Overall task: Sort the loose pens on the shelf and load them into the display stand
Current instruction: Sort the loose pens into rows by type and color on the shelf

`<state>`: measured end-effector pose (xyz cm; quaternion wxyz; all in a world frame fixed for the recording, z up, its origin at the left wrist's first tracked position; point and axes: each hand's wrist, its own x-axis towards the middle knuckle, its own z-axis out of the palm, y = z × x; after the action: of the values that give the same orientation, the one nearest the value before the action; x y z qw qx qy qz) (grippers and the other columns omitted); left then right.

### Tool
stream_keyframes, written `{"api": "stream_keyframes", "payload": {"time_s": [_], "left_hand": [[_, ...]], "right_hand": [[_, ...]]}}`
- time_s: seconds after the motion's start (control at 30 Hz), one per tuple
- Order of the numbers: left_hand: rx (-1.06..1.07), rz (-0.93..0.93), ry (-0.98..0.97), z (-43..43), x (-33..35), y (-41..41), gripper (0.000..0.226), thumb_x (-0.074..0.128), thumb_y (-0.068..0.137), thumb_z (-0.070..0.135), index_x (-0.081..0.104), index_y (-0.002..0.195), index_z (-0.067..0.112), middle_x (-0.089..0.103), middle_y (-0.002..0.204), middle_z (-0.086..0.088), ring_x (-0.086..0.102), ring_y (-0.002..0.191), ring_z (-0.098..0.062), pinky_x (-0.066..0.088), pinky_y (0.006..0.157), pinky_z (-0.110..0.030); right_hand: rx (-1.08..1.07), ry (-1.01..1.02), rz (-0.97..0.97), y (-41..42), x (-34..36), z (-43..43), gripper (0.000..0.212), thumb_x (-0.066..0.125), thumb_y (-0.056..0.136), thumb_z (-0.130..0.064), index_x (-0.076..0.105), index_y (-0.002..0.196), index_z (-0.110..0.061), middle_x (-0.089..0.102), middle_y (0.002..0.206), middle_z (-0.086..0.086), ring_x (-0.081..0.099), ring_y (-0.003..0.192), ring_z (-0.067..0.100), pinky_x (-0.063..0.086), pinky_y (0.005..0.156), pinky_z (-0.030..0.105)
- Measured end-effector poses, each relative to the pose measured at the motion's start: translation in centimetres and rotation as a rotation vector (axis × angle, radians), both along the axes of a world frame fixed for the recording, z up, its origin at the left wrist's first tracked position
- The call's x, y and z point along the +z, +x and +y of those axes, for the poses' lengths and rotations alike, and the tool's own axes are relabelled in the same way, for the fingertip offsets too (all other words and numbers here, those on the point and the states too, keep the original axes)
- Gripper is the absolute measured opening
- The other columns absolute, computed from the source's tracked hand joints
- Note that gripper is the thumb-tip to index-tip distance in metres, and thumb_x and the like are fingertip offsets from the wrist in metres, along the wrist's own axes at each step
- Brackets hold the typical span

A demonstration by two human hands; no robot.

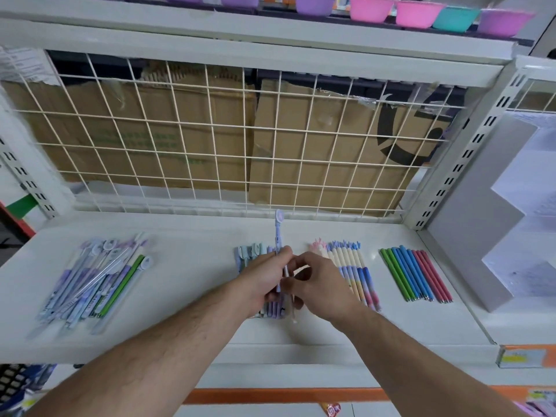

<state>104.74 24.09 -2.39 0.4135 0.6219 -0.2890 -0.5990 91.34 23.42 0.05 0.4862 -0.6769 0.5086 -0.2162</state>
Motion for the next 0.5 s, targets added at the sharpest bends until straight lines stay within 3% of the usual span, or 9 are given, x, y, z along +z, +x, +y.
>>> {"api": "stream_keyframes", "payload": {"time_s": [0.13,0.3,0.4,0.5], "left_hand": [[0.055,-0.125,-0.048,1.1,0.1,1.8,0.034,0.045,0.101,0.043,0.066,0.086,0.022,0.057,0.07,0.003,0.042,0.055,-0.012,0.025,0.048,-0.022],[0.144,-0.262,-0.082,2.5,-0.9,5.6,0.034,0.043,0.1,0.042,0.048,0.075,0.02,0.037,0.055,0.005,0.031,0.046,-0.014,0.021,0.048,-0.022],[0.167,-0.291,-0.069,3.6,-0.7,8.1,0.037,0.042,0.1,0.048,0.048,0.077,0.019,0.036,0.055,0.005,0.028,0.044,-0.015,0.019,0.046,-0.021],[0.196,-0.271,-0.024,4.6,-0.5,10.0,0.038,0.036,0.102,0.047,0.048,0.082,0.018,0.036,0.055,0.004,0.027,0.045,-0.015,0.017,0.045,-0.021]], "right_hand": [[-0.055,-0.004,0.03,1.5,-0.3,0.4,0.015,0.072,0.09,-0.013,0.061,0.101,-0.011,0.065,0.066,0.006,0.052,0.038,0.005,0.036,0.037,0.016],[-0.036,-0.052,0.135,4.5,-1.4,1.0,0.017,0.074,0.087,-0.016,0.062,0.098,-0.017,0.068,0.074,0.003,0.059,0.048,0.009,0.047,0.044,0.021],[-0.005,-0.105,0.227,7.1,-2.2,1.4,0.02,0.076,0.085,-0.022,0.06,0.098,-0.022,0.069,0.085,0.001,0.067,0.073,0.02,0.057,0.073,0.03],[0.038,-0.176,0.374,9.3,-2.5,1.7,0.025,0.071,0.09,-0.027,0.061,0.11,-0.016,0.069,0.109,0.005,0.06,0.118,0.022,0.035,0.098,0.024]]}}
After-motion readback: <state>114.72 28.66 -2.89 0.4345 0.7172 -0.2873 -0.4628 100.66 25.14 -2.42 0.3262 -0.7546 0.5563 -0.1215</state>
